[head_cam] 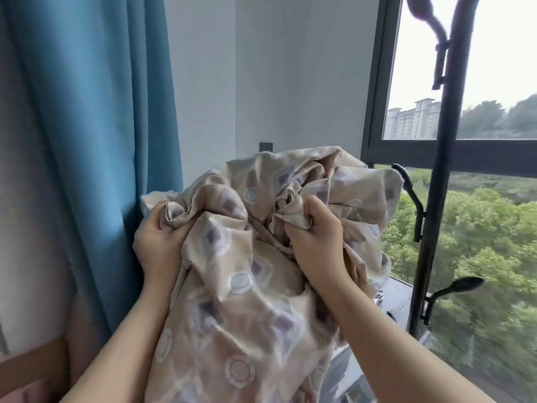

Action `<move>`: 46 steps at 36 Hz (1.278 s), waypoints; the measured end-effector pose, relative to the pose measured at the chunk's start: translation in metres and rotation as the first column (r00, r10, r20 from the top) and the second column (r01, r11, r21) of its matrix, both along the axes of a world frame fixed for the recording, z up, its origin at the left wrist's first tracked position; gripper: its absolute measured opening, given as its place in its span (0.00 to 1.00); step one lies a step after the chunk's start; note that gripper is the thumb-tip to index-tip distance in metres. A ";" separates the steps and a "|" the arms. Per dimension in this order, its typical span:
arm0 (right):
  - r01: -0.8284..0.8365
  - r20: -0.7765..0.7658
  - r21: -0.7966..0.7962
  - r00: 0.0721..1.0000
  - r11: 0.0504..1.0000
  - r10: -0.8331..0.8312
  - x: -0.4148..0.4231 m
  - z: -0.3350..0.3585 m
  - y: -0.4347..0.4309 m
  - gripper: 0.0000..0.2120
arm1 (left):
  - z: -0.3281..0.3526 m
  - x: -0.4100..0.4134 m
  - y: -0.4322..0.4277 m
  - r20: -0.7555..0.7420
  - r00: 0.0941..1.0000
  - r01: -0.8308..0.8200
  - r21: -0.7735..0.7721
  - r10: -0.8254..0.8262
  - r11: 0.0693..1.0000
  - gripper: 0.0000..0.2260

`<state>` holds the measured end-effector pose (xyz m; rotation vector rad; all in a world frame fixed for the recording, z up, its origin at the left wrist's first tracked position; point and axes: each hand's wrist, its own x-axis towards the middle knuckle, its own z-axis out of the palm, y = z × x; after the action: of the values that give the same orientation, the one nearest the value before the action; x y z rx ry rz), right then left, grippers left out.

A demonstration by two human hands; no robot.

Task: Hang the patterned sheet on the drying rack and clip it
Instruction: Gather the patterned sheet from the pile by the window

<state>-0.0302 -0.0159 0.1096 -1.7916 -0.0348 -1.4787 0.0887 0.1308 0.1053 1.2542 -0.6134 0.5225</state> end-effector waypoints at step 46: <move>0.325 -0.711 0.155 0.692 0.933 -0.123 -0.416 0.008 -0.029 0.17 | 0.018 -0.386 -0.110 0.147 0.920 0.250 0.495 -0.363 0.832 0.15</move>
<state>-0.4462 -0.0450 0.1173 -2.0549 0.7676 -0.8096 -0.2969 0.0212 0.1232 1.5174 -1.1783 0.2532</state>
